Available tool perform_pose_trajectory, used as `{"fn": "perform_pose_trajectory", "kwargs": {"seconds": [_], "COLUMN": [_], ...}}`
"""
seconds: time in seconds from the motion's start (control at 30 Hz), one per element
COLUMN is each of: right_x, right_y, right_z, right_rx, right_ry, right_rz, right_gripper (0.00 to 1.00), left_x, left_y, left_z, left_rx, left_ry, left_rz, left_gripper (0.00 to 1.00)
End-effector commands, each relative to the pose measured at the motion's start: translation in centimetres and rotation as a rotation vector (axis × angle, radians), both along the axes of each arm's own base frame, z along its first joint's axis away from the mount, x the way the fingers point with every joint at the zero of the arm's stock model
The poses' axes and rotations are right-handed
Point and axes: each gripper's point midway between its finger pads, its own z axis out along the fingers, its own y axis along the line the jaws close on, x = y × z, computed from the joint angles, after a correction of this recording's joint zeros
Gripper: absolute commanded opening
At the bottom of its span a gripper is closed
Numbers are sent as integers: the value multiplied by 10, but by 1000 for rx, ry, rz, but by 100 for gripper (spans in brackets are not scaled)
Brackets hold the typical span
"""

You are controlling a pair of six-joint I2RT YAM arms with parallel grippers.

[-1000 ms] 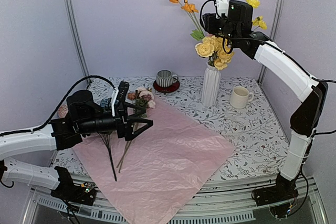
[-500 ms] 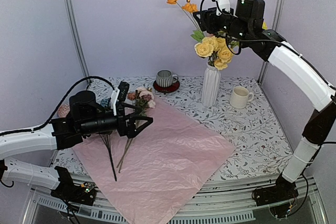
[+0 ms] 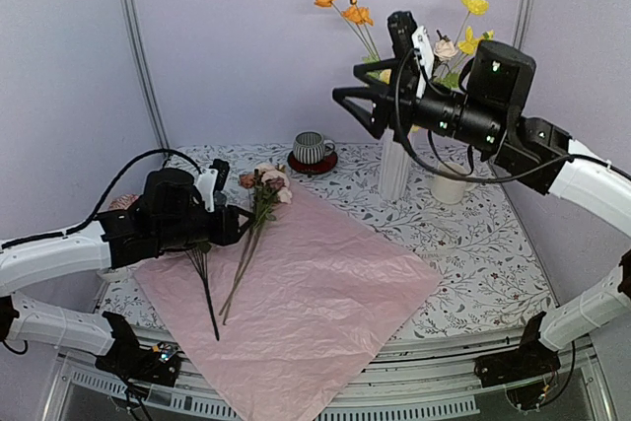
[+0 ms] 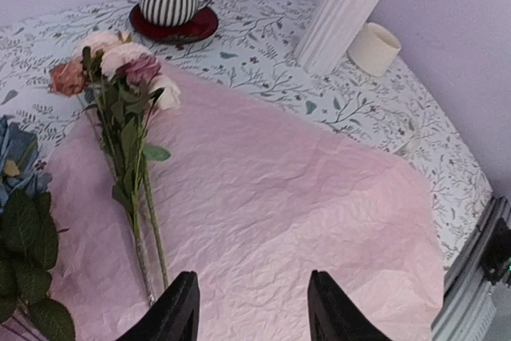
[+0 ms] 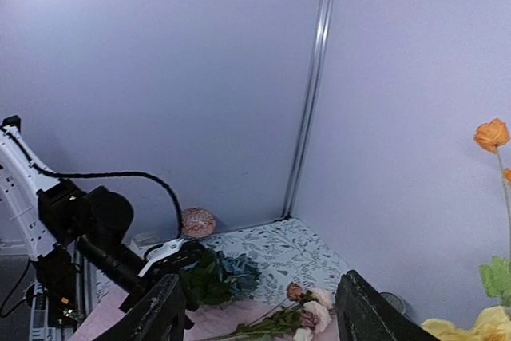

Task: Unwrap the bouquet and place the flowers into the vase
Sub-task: Pick up the fake flower from the flattened wrapping paper.

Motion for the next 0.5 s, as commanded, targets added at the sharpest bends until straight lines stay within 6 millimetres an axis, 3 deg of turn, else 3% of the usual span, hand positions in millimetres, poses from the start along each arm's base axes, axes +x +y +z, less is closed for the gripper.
{"fn": "perform_pose_trajectory", "kwargs": {"seconds": [0.0, 0.27, 0.47], "right_x": [-39, -46, -29], "right_y": [10, 21, 20], "right_z": [-26, -147, -227], "right_rx": [51, -78, -151], "right_ry": [38, 139, 162], "right_rz": [221, 291, 193], "right_gripper": [66, 70, 71], "left_x": [7, 14, 26], "left_y": [21, 27, 26], "left_z": [-22, -53, -87], "left_rx": [74, 120, 180], "left_ry": [89, 189, 307], "left_rz": [91, 111, 104], "left_gripper": [46, 34, 26]}}
